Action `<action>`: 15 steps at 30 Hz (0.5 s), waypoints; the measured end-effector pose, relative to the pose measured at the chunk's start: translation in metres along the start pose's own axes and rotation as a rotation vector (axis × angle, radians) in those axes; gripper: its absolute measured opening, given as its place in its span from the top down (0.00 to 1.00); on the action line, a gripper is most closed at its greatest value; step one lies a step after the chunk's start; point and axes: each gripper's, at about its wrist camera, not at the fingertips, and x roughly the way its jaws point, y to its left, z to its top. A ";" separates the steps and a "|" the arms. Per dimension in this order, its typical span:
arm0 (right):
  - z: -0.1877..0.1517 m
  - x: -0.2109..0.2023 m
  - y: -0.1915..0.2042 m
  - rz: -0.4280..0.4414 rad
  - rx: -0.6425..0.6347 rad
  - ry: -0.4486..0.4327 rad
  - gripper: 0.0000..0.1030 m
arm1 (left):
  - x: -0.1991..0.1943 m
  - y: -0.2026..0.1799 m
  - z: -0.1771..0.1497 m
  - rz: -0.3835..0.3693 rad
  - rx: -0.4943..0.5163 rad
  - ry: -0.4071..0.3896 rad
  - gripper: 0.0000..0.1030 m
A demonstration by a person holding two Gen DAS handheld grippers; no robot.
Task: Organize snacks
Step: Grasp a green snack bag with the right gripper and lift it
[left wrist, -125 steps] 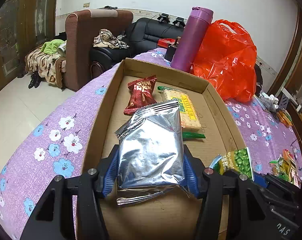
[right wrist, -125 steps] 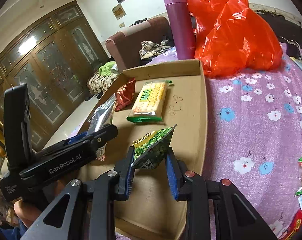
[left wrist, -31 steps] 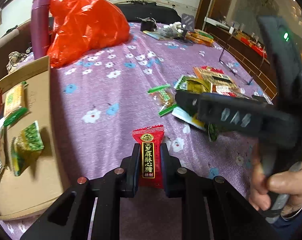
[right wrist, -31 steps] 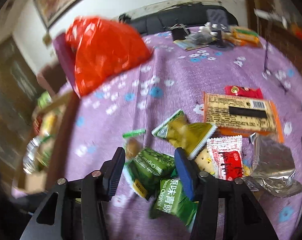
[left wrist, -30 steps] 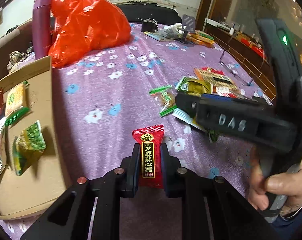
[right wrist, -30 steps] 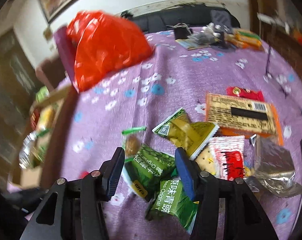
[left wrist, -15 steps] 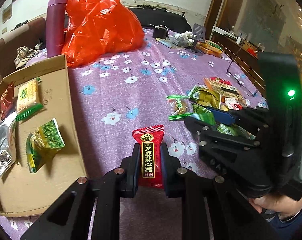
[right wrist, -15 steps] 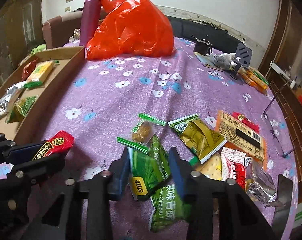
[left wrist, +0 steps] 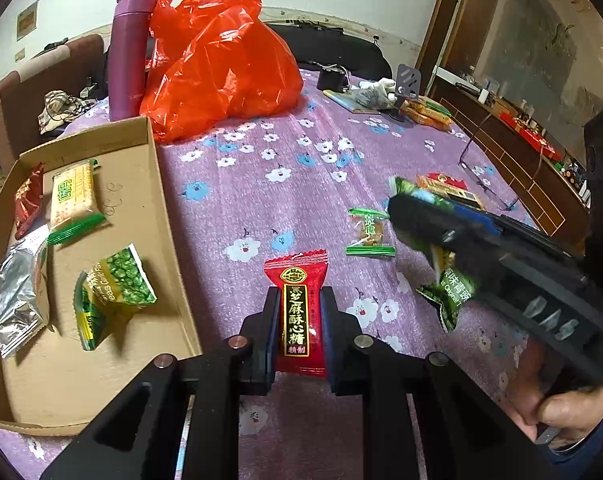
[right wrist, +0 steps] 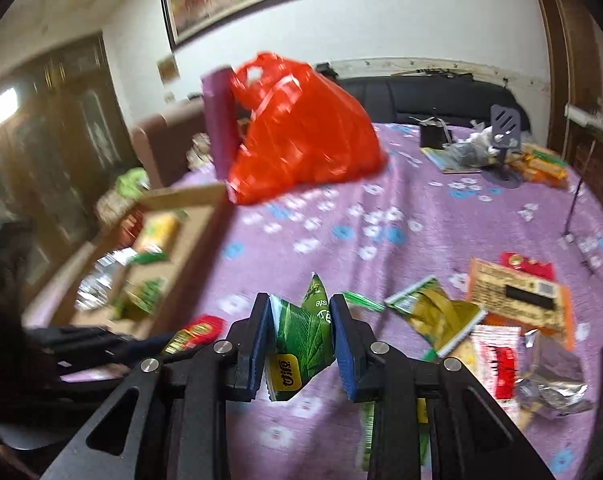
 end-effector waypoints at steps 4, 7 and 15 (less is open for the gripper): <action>0.002 -0.002 -0.018 0.118 0.137 -0.003 0.68 | -0.003 0.000 0.001 0.001 0.000 -0.007 0.83; 0.001 0.003 -0.025 0.169 0.199 0.012 0.68 | -0.006 0.000 0.002 0.001 0.000 -0.015 0.83; -0.002 0.000 -0.002 0.165 0.104 -0.005 0.68 | -0.020 0.015 0.005 0.029 -0.025 -0.054 0.83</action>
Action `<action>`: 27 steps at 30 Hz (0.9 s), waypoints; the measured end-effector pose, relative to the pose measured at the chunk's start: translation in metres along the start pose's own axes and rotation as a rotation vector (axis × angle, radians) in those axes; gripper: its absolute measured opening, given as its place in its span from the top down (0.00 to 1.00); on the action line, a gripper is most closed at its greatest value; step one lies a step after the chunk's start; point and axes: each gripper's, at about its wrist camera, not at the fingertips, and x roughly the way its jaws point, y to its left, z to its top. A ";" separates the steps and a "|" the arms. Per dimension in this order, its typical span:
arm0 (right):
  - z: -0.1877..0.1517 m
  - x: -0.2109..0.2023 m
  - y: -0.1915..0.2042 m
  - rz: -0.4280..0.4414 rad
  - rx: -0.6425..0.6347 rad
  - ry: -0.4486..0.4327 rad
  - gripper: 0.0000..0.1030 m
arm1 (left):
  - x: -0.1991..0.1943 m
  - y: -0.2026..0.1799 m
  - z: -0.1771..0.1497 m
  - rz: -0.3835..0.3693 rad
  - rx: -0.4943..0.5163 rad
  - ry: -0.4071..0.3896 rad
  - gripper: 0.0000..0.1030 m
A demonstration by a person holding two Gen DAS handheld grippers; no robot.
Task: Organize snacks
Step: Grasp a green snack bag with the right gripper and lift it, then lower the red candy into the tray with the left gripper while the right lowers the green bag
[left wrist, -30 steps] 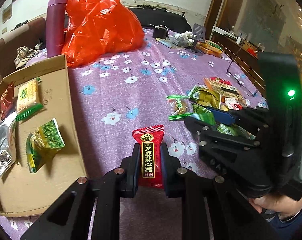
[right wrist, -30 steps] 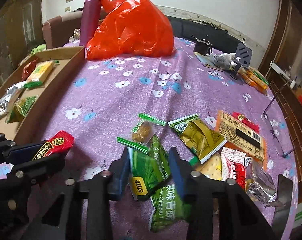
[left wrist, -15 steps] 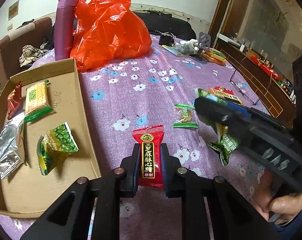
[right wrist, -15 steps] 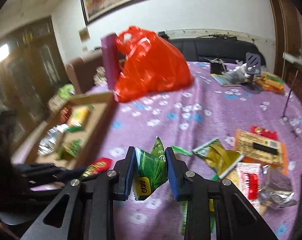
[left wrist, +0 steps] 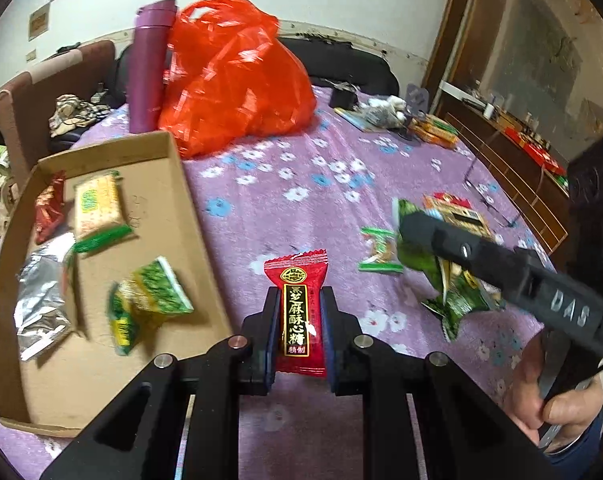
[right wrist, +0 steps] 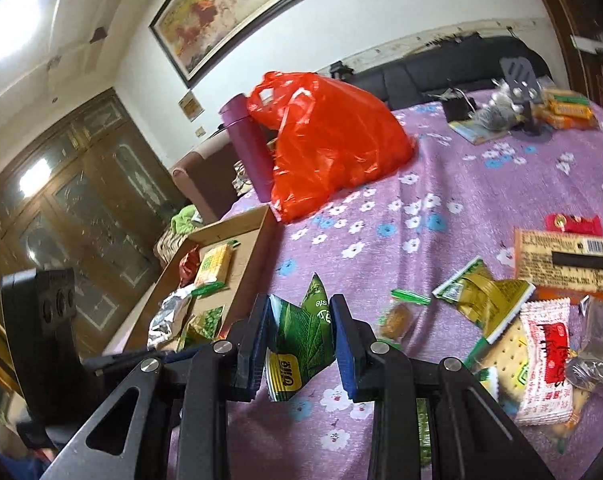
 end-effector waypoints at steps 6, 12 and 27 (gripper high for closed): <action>-0.005 0.001 0.014 -0.005 -0.071 -0.010 0.68 | -0.014 0.038 0.004 0.078 -0.060 -0.047 0.83; -0.007 0.006 0.020 -0.003 -0.095 0.001 0.68 | -0.019 0.096 -0.001 0.147 -0.175 -0.050 0.83; 0.015 0.079 0.084 0.138 -0.005 0.175 0.68 | -0.007 0.126 -0.017 0.156 -0.244 -0.020 0.82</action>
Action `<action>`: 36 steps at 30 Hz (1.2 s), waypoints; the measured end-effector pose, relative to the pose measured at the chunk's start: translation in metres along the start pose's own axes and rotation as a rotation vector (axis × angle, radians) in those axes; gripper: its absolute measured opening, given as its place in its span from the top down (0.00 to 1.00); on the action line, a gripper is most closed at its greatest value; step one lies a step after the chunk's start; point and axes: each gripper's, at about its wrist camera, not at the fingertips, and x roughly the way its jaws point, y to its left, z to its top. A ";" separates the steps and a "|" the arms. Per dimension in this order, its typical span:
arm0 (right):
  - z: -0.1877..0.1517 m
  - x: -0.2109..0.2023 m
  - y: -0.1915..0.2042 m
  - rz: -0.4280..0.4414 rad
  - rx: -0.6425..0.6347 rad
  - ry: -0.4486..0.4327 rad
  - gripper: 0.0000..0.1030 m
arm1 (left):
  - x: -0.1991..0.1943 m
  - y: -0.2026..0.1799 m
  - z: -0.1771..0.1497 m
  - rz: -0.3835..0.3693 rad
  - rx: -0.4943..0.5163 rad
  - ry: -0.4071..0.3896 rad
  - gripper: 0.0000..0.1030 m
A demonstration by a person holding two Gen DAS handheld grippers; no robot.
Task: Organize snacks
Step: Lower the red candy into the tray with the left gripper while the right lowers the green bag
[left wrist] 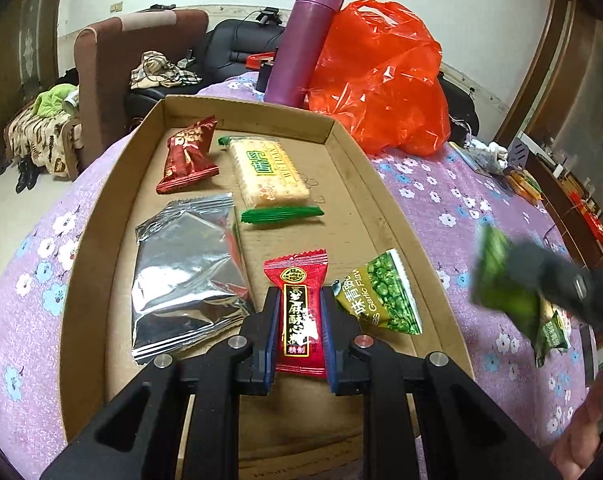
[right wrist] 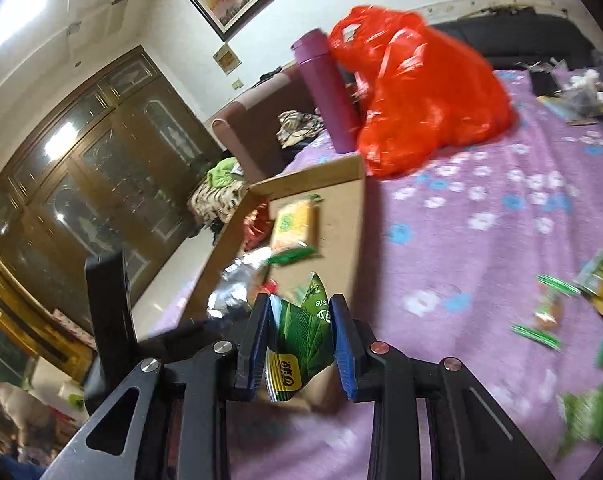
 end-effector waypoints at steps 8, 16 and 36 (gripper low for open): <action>0.023 0.071 0.001 -0.052 0.011 0.028 0.68 | -0.003 -0.001 -0.001 0.004 0.000 -0.026 0.82; 0.019 0.085 0.003 -0.112 -0.060 0.022 0.68 | -0.004 0.000 0.000 -0.011 -0.014 -0.036 0.82; 0.020 0.079 0.000 -0.090 -0.076 0.014 0.59 | 0.003 0.002 0.003 -0.003 -0.028 -0.014 0.82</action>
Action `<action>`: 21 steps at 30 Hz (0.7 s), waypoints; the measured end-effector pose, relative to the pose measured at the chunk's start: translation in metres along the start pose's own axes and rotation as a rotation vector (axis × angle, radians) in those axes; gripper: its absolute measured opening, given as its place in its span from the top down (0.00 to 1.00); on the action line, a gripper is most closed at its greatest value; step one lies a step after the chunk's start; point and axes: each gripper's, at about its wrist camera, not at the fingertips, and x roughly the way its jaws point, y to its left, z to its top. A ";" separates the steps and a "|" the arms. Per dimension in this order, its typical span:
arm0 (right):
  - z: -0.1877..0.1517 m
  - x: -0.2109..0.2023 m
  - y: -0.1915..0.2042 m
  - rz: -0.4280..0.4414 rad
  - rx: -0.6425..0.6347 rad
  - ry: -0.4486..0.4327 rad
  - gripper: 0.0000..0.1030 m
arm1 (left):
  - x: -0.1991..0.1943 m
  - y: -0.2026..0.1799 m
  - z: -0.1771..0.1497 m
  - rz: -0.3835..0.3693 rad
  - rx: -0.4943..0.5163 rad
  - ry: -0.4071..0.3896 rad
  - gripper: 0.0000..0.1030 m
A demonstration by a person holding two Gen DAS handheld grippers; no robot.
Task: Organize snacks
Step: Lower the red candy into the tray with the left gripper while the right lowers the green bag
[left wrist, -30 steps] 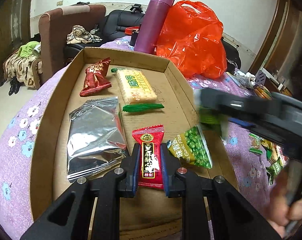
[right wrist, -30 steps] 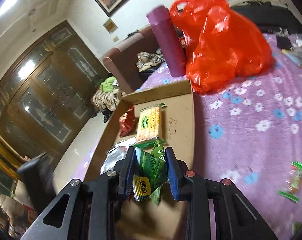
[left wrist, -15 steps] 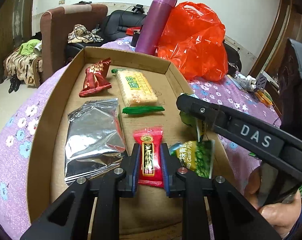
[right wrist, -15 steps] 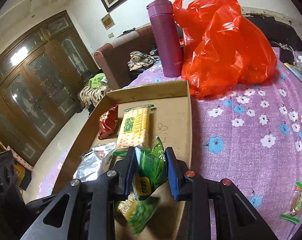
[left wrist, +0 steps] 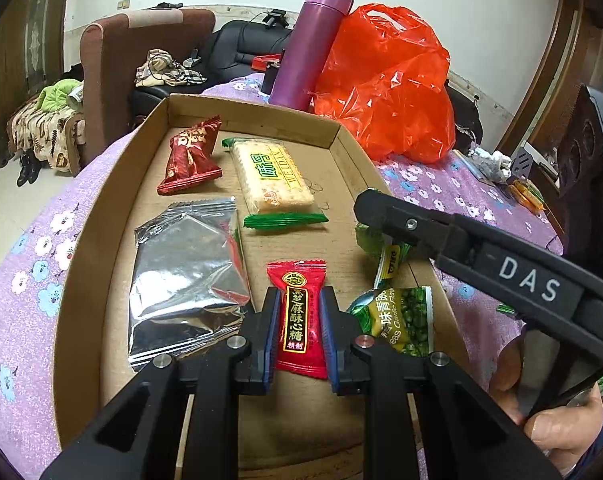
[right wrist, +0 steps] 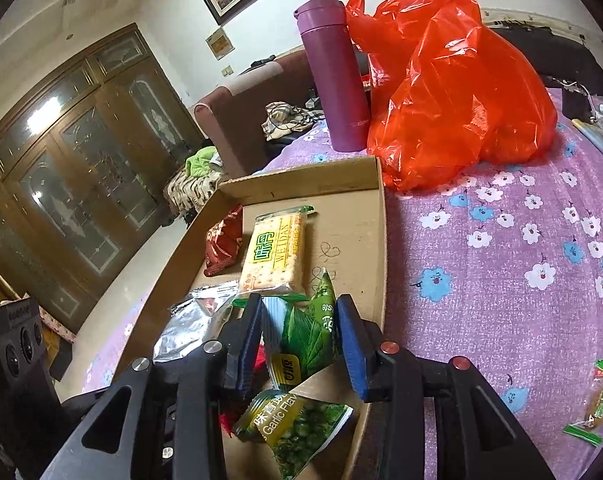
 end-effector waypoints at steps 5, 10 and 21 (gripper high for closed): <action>0.000 -0.007 0.002 0.020 0.003 -0.018 0.58 | -0.001 0.000 0.000 0.002 -0.001 -0.005 0.82; 0.000 -0.014 0.002 0.029 0.016 -0.032 0.58 | -0.004 0.000 -0.001 0.003 -0.002 -0.017 0.82; 0.005 -0.051 0.000 0.043 0.061 -0.046 0.58 | -0.014 0.002 -0.002 0.021 -0.009 -0.066 0.67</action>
